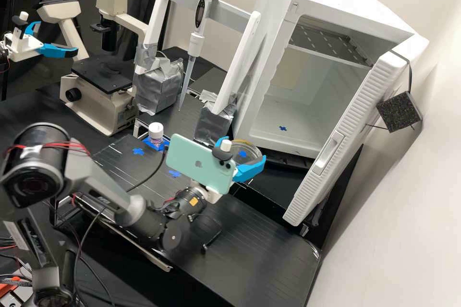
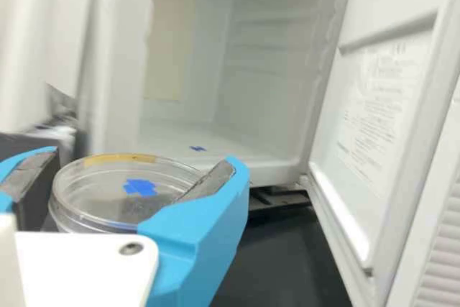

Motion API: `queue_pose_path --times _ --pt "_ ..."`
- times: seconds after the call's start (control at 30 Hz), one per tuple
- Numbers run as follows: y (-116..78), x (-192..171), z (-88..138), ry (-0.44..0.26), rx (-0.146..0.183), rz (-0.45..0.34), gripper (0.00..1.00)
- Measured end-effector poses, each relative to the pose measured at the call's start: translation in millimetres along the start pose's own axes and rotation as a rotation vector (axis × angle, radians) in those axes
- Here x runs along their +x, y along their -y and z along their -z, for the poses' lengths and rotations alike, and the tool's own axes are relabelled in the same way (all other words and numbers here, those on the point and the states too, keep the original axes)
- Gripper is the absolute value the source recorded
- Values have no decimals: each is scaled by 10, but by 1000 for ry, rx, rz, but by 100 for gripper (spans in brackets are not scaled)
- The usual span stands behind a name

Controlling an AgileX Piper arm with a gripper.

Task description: Move the petri dish to the microscope

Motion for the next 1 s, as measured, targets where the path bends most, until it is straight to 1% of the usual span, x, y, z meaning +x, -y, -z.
queue_pose_path --times 0.07,0.13,0.17,0.2,0.23,0.3,0.37,0.5,0.53,0.57,0.63,0.67,0.73,0.77,0.87,0.9,1.0 --pt "36 -110 114 -11 2 -10 0" --pt "85 -210 250 -37 1 -17 0" --pt "106 -262 333 -57 -6 -23 0" --pt "174 -345 449 -90 -16 -20 0" --pt "228 -397 512 -110 -18 -14 0" --pt "332 -498 667 -174 -26 1 0" --pt "409 -570 798 -245 -27 14 0" --pt "582 -705 1021 -391 -18 64 0" --pt "604 -726 1060 -418 -17 74 0" --pt "632 -743 1097 -446 -7 88 0" --pt "667 -760 1159 -495 -5 110 0" --pt "701 -776 1212 -538 7 134 0" --pt "734 -789 1257 -575 15 158 0" --pt "749 -795 1277 -592 21 169 0" --pt "779 -813 1323 -629 21 189 0" --pt "789 -821 1341 -643 29 197 0" --pt "799 -830 1364 -661 41 205 0"
